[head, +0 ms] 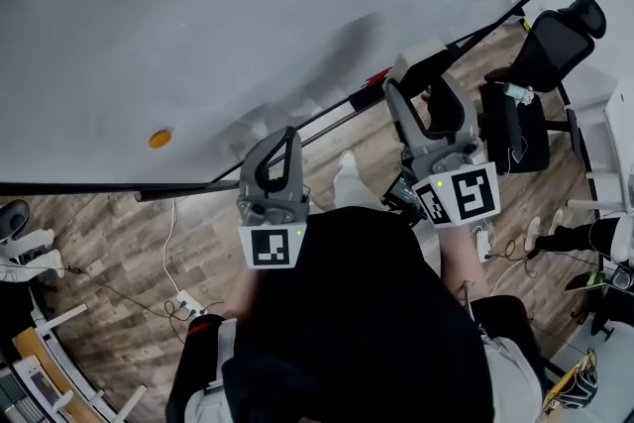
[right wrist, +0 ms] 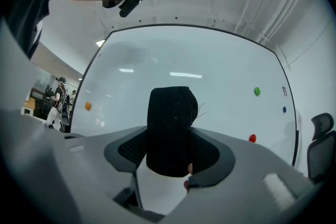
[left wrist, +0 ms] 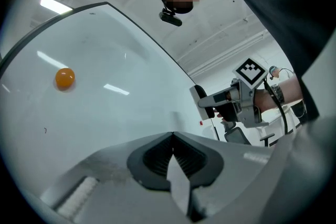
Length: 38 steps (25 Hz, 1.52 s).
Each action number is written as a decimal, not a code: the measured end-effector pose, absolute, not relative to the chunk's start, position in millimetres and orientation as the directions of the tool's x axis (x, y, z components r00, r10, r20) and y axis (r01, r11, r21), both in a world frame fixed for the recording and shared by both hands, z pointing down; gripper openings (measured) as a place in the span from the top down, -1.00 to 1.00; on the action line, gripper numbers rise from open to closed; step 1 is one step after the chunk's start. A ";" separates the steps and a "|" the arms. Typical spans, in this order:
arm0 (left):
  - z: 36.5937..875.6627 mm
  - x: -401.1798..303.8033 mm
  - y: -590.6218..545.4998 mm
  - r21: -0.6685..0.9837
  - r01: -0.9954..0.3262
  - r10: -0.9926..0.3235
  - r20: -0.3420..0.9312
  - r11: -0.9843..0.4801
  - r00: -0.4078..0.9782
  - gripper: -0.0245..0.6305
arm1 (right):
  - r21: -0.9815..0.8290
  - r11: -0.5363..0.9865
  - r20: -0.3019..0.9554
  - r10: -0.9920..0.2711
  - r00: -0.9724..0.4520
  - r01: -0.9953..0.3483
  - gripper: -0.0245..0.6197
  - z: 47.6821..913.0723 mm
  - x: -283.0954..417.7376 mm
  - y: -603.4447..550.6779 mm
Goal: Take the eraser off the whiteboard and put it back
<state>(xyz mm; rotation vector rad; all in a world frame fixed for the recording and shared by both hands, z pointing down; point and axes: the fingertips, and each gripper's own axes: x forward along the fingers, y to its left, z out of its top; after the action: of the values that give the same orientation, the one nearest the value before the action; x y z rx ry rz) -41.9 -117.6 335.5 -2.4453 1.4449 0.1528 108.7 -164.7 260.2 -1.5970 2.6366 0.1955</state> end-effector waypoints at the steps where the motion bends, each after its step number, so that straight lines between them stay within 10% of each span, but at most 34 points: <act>1: 334.9 -41.0 -118.9 -0.198 -0.869 -0.837 -0.241 -0.453 0.491 0.92 | 0.083 0.450 -0.116 -0.882 -0.457 -0.889 0.20 257.0 112.4 -168.4; 38: 340.7 48.6 -177.6 -0.171 -0.815 -0.785 -0.221 -0.553 0.579 0.92 | -0.039 0.380 -0.093 -0.922 -0.376 -0.924 0.20 256.7 218.1 -287.8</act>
<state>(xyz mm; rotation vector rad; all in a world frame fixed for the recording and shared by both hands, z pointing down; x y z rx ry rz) 48.6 -177.6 340.7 -2.5577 1.3236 0.1733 218.1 -287.8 256.7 -1.6953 2.5264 0.0296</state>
